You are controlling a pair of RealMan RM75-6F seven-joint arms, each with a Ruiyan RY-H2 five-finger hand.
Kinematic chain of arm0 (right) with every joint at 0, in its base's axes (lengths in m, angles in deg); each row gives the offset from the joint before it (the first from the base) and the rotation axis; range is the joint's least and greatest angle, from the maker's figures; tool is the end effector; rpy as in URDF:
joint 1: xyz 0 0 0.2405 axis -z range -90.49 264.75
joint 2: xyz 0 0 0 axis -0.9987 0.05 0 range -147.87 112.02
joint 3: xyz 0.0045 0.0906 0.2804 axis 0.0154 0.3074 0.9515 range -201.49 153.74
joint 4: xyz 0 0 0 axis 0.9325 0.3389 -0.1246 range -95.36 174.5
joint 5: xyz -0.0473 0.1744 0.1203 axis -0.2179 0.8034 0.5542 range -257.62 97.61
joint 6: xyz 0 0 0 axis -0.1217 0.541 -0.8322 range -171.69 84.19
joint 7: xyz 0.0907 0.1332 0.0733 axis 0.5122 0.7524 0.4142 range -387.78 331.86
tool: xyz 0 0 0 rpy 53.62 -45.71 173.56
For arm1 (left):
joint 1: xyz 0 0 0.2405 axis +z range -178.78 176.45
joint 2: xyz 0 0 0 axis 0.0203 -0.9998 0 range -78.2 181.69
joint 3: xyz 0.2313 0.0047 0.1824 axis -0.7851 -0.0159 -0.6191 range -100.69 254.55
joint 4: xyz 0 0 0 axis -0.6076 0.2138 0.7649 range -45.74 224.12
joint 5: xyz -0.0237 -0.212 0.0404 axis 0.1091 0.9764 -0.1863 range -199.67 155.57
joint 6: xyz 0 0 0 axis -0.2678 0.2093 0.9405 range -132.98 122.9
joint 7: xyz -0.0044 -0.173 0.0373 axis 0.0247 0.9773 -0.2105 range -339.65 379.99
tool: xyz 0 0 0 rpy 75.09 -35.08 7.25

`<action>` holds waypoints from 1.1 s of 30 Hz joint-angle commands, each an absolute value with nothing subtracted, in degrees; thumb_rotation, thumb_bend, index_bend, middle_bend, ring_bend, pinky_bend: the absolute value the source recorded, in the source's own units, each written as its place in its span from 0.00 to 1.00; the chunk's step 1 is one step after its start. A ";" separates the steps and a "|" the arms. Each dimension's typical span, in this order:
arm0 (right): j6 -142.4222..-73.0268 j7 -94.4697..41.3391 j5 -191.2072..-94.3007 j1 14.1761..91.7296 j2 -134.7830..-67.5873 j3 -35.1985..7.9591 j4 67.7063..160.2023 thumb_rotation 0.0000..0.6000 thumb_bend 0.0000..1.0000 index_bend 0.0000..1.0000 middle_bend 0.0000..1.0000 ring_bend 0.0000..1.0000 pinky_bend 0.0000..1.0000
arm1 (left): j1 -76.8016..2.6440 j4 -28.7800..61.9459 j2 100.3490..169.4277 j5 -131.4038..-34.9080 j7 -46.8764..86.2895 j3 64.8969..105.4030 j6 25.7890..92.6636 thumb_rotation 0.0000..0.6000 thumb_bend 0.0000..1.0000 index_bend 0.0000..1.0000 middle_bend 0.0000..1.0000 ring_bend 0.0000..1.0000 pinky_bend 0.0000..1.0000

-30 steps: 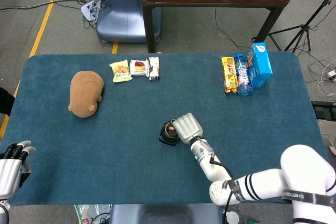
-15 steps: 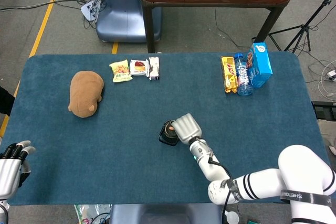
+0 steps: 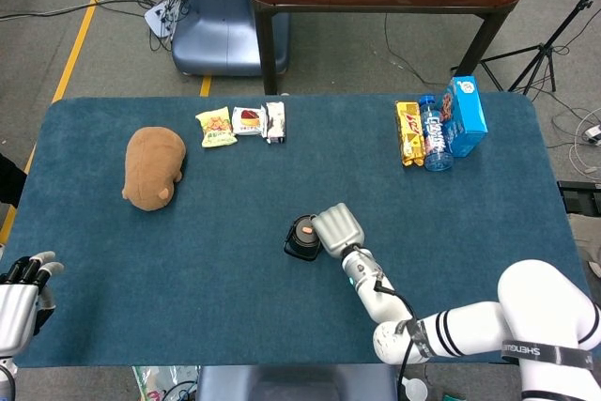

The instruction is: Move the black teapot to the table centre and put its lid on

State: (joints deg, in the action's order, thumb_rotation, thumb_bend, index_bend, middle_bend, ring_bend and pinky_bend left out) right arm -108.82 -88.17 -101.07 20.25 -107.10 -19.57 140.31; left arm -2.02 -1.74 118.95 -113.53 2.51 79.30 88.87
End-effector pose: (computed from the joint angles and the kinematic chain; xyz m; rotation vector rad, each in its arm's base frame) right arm -0.0792 -0.3923 -0.0632 2.0587 -0.6702 0.4220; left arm -0.3380 0.1899 0.1695 -1.4080 -0.5933 -0.7724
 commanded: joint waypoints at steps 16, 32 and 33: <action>-123.23 -83.35 -121.46 29.70 -96.54 -25.64 153.08 1.00 0.55 0.45 0.91 0.84 0.92 | -2.59 -1.81 119.69 -113.52 0.39 79.07 87.59 1.00 0.76 0.40 0.30 0.26 0.54; -139.89 -75.55 -146.67 49.97 -85.71 -37.53 157.72 1.00 0.00 0.43 0.43 0.37 0.45 | -3.70 -2.14 119.89 -113.02 1.58 79.04 85.58 1.00 0.60 0.39 0.30 0.26 0.54; -140.60 -74.57 -147.95 51.24 -85.59 -37.92 157.09 1.00 0.00 0.43 0.43 0.37 0.44 | -3.79 -2.06 119.94 -113.02 1.64 79.04 85.46 1.00 0.60 0.39 0.30 0.26 0.54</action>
